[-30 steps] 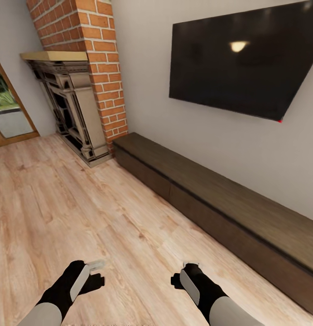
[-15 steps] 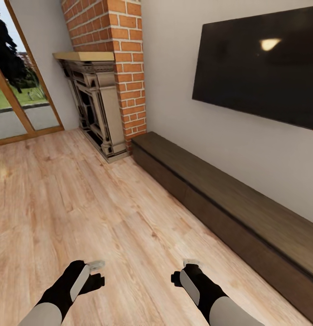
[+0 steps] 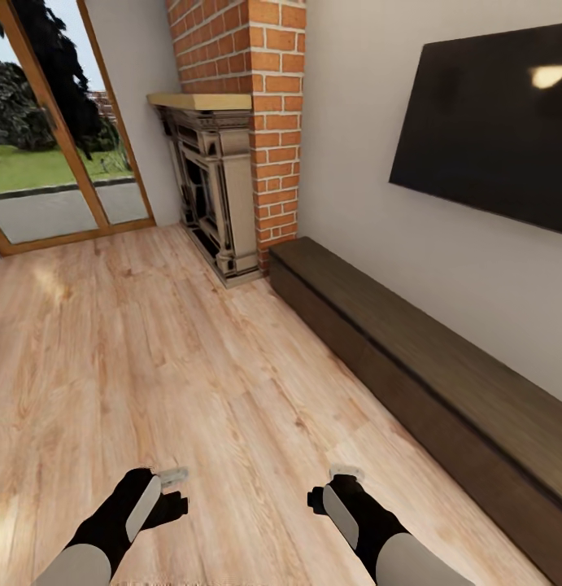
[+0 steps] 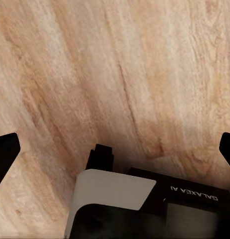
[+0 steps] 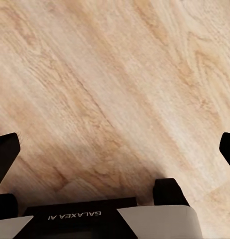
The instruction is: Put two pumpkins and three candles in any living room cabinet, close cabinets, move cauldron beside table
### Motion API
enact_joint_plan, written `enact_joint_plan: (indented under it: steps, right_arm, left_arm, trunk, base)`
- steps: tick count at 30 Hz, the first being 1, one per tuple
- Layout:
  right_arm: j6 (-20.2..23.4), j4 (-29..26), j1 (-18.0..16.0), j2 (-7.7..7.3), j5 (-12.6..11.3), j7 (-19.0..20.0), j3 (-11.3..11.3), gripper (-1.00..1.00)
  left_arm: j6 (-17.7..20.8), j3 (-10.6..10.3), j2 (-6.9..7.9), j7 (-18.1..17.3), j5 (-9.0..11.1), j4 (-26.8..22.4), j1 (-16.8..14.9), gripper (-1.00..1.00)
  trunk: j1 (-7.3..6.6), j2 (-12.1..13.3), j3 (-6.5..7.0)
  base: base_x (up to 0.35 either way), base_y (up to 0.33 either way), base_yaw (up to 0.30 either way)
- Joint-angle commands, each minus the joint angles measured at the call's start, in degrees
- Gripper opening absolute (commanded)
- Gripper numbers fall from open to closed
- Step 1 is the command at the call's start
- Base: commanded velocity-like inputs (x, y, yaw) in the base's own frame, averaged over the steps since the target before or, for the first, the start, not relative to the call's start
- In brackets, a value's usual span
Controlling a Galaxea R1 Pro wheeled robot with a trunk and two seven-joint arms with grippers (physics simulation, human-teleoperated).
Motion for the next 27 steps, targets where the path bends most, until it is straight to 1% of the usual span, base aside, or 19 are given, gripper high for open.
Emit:
enact_joint_plan:
  steps: [1, 27]
  right_arm:
    - [-0.03, 0.0, 0.0, 0.0, -0.01, 0.0, 0.0, 1.0]
    - [-0.15, 0.09, 0.0, 0.0, -0.01, -0.08, 0.0, 1.0]
  left_arm:
    - [0.01, 0.0, 0.01, 0.0, -0.04, 0.0, 0.0, 1.0]
    - [0.02, 0.05, 0.02, 0.0, 0.05, 0.0, 0.0, 1.0]
  trunk:
    - [-0.23, 0.42, 0.15]
    - [-5.94, 10.84, 3.97]
  base:
    - [0.0, 0.0, 0.272]
    - [0.0, 0.0, 0.273]
